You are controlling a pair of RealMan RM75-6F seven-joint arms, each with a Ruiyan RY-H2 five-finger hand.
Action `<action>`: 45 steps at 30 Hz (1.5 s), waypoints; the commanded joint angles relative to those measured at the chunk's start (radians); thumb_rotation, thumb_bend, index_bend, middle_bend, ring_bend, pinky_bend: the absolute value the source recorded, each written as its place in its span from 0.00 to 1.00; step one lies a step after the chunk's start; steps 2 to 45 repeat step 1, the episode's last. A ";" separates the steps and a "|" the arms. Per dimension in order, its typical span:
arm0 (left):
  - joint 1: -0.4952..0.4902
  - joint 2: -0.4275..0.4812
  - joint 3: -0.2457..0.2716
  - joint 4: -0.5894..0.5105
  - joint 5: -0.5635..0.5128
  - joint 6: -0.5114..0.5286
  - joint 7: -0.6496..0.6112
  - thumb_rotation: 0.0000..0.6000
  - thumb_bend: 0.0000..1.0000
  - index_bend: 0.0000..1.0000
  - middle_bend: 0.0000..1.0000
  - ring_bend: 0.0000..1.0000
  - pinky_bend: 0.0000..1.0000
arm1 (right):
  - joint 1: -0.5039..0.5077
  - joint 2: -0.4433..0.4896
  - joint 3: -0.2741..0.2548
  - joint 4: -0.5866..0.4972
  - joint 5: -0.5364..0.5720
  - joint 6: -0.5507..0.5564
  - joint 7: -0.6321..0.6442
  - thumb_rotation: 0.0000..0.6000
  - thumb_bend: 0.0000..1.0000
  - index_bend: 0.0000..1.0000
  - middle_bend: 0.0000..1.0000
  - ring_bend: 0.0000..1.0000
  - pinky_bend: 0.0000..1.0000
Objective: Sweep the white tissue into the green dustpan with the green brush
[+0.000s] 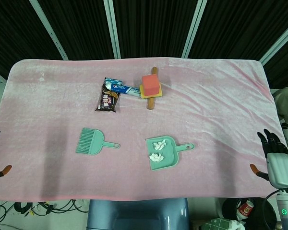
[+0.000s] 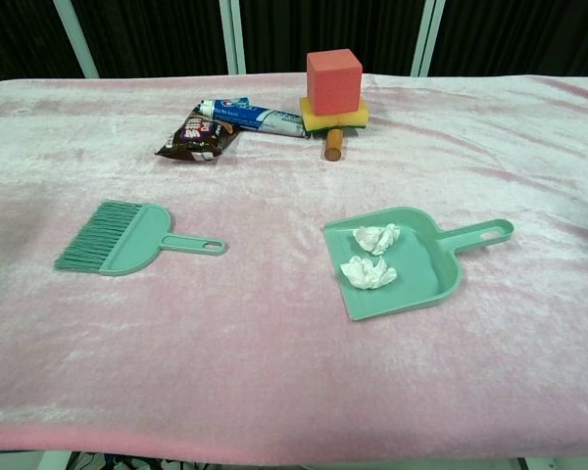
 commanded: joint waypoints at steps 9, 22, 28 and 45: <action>0.014 -0.008 -0.023 0.020 -0.005 -0.004 -0.037 1.00 0.00 0.00 0.00 0.00 0.01 | -0.048 -0.014 0.039 0.030 0.005 0.016 0.067 1.00 0.12 0.00 0.00 0.00 0.19; 0.014 -0.008 -0.023 0.020 -0.005 -0.004 -0.037 1.00 0.00 0.00 0.00 0.00 0.01 | -0.048 -0.014 0.039 0.030 0.005 0.016 0.067 1.00 0.12 0.00 0.00 0.00 0.19; 0.014 -0.008 -0.023 0.020 -0.005 -0.004 -0.037 1.00 0.00 0.00 0.00 0.00 0.01 | -0.048 -0.014 0.039 0.030 0.005 0.016 0.067 1.00 0.12 0.00 0.00 0.00 0.19; 0.014 -0.008 -0.023 0.020 -0.005 -0.004 -0.037 1.00 0.00 0.00 0.00 0.00 0.01 | -0.048 -0.014 0.039 0.030 0.005 0.016 0.067 1.00 0.12 0.00 0.00 0.00 0.19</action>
